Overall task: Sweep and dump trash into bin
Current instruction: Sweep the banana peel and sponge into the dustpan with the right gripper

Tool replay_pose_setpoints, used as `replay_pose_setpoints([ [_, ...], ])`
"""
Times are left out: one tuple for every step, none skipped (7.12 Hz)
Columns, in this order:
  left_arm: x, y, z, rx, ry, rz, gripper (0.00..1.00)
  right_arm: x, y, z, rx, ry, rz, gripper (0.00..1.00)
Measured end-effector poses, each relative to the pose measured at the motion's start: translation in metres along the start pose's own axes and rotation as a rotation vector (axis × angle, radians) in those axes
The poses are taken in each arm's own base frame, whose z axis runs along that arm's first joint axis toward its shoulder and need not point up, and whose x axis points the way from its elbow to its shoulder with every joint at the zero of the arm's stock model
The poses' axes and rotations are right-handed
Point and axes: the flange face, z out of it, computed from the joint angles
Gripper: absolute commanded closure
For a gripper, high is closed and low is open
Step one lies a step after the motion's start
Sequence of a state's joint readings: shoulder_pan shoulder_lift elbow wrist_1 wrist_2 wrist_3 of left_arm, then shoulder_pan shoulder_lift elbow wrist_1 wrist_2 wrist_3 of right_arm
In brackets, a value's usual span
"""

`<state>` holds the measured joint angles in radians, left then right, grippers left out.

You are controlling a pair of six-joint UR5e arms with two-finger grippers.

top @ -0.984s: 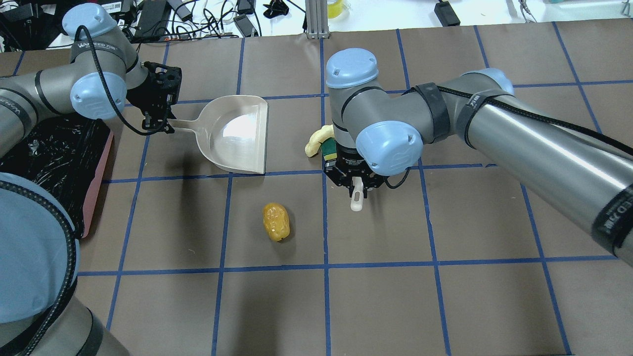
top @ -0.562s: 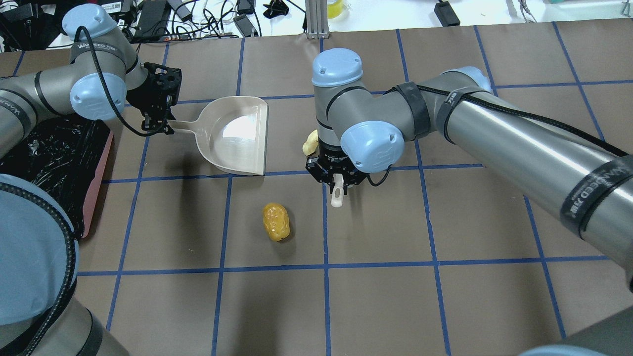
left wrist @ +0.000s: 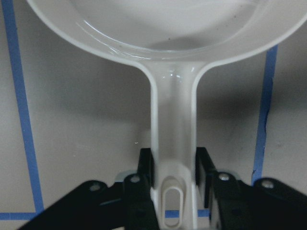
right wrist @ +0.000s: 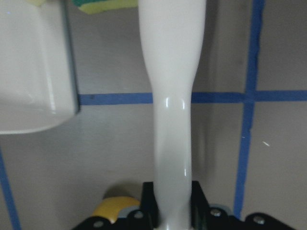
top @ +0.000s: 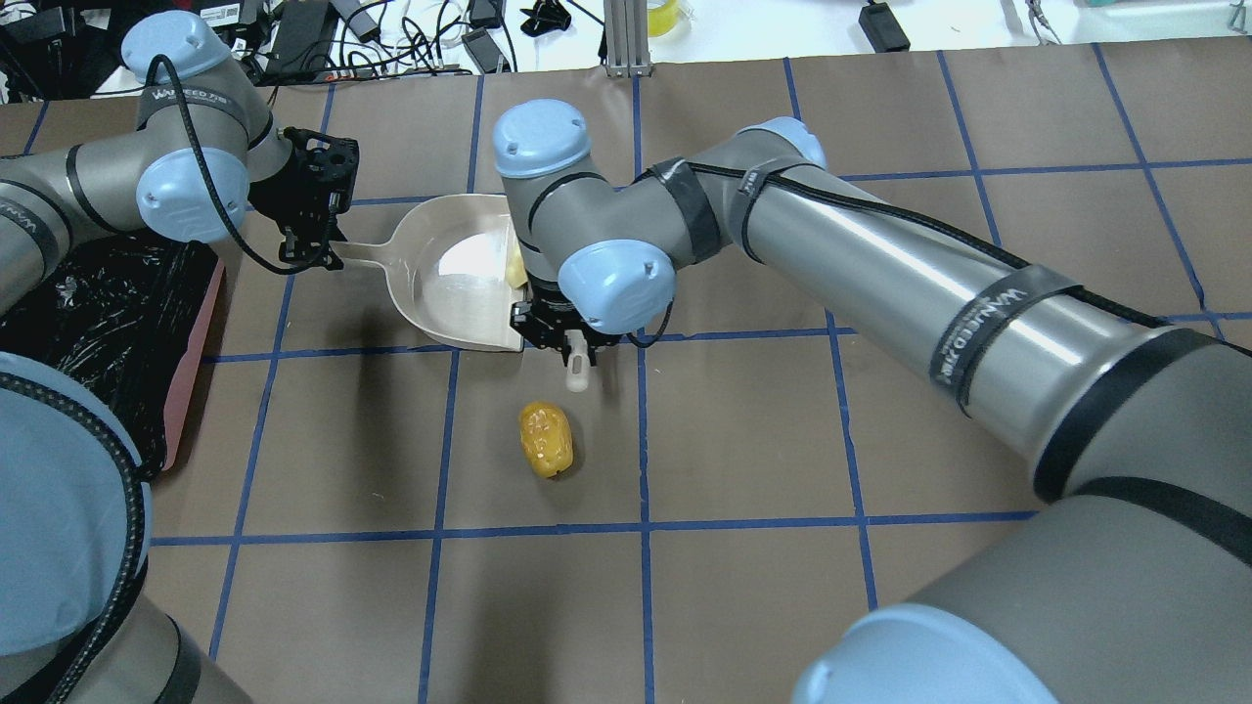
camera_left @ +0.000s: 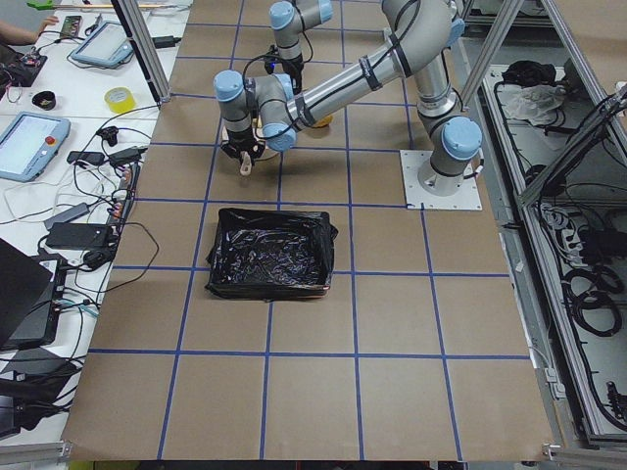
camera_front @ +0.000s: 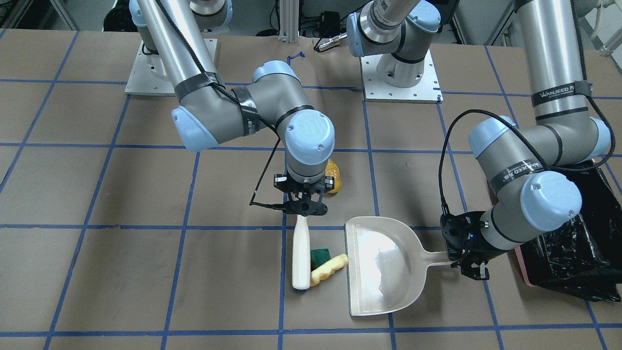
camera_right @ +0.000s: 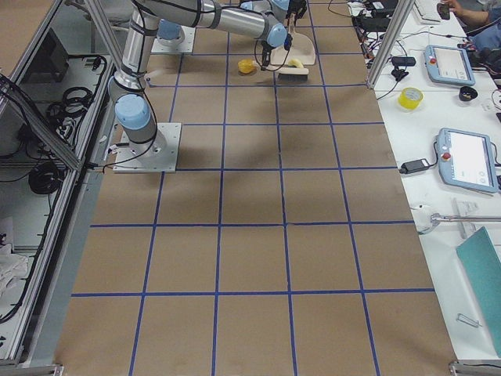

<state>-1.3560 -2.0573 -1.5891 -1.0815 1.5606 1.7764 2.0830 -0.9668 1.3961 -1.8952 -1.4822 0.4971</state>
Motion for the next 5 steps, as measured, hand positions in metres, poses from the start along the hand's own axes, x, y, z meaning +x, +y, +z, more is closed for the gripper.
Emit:
replay_pose_setpoints([
  [0.0,0.0,-0.001,0.0,-0.001,0.0,1.0,-0.03,-0.003,-0.005,0.012,-0.042,-0.038,1.0],
  [0.001,0.0,-0.001,0.0,-0.002,0.0,1.0,-0.049,-0.004,-0.011,0.019,-0.076,-0.085,1.0],
  [0.001,0.0,-0.002,-0.001,-0.003,0.001,1.0,-0.056,-0.005,-0.018,0.027,-0.092,-0.132,1.0],
  [0.001,0.0,-0.003,-0.001,-0.004,0.001,1.0,-0.055,-0.004,-0.025,0.023,-0.086,-0.159,1.0],
  [0.001,0.0,-0.003,-0.001,-0.004,0.006,1.0,-0.044,0.0,-0.034,0.005,-0.036,-0.162,1.0],
])
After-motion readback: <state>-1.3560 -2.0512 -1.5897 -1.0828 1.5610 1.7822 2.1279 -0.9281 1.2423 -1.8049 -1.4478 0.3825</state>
